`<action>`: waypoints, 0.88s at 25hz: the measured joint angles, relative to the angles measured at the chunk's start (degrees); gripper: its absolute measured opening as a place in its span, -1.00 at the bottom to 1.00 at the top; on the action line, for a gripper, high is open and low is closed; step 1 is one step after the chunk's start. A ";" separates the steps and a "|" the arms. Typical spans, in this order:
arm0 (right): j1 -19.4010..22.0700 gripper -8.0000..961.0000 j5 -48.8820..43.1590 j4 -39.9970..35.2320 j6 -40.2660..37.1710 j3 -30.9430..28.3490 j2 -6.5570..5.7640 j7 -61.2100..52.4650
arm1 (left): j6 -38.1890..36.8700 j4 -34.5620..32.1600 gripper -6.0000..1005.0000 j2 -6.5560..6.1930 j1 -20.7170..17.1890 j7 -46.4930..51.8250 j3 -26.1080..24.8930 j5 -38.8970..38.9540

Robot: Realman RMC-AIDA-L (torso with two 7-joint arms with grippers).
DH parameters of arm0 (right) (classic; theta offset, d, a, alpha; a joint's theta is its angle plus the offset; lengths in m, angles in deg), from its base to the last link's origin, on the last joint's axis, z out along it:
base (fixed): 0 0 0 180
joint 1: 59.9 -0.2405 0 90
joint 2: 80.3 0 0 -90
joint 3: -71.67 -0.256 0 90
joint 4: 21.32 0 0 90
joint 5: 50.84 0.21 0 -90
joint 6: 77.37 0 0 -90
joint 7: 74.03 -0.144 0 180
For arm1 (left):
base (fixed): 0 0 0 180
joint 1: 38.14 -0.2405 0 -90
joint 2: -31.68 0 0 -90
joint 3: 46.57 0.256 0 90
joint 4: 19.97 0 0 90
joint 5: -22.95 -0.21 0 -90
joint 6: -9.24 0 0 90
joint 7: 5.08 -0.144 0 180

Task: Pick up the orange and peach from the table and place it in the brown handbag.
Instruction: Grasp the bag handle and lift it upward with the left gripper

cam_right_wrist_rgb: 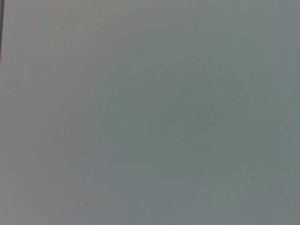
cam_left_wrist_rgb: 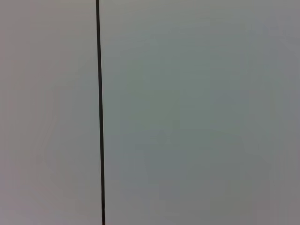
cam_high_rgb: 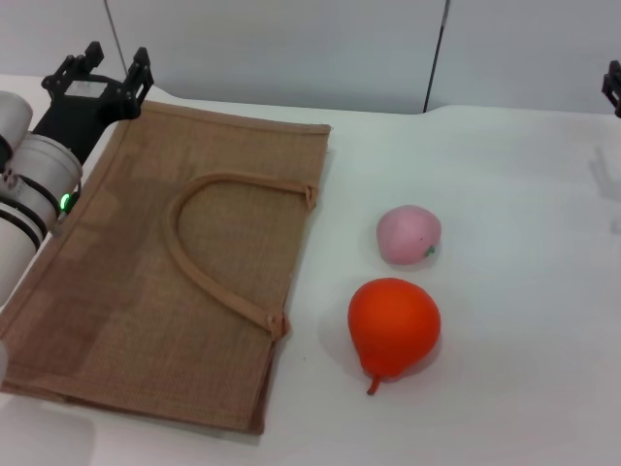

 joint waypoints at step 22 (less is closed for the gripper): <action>0.17 0.46 0.00 -0.01 0.40 0.00 -0.09 0.00 | -4.35 -1.71 0.20 -0.57 1.41 8.80 0.80 -15.71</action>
